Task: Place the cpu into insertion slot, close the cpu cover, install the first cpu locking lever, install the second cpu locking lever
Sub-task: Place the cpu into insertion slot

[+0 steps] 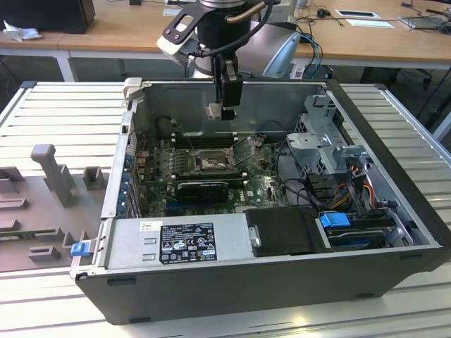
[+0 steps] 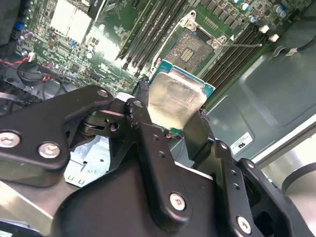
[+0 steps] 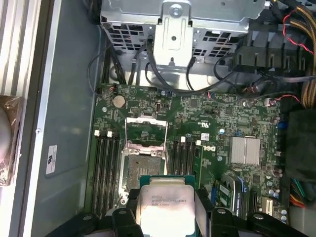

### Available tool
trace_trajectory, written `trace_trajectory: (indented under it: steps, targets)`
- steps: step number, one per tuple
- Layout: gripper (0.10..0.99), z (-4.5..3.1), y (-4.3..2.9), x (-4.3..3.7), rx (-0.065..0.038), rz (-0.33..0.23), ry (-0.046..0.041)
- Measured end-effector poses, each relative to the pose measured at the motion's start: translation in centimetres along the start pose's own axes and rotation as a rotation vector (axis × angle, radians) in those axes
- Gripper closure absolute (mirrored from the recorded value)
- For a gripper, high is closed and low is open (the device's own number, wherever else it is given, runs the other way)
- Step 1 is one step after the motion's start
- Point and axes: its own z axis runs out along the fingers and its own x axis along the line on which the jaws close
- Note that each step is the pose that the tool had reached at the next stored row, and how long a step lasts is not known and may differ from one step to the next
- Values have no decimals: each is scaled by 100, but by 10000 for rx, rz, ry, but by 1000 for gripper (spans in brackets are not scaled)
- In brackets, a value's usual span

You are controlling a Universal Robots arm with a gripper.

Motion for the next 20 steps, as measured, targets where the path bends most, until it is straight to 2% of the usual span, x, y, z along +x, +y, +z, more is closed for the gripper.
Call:
trace_trajectory:
  steps: [6,11,20]
  targets:
    - [561,2,0,0,-9,524,-47]
    - [561,5,0,0,-25,1319,-117]
    - [561,8,-1,0,-41,2175,-191]
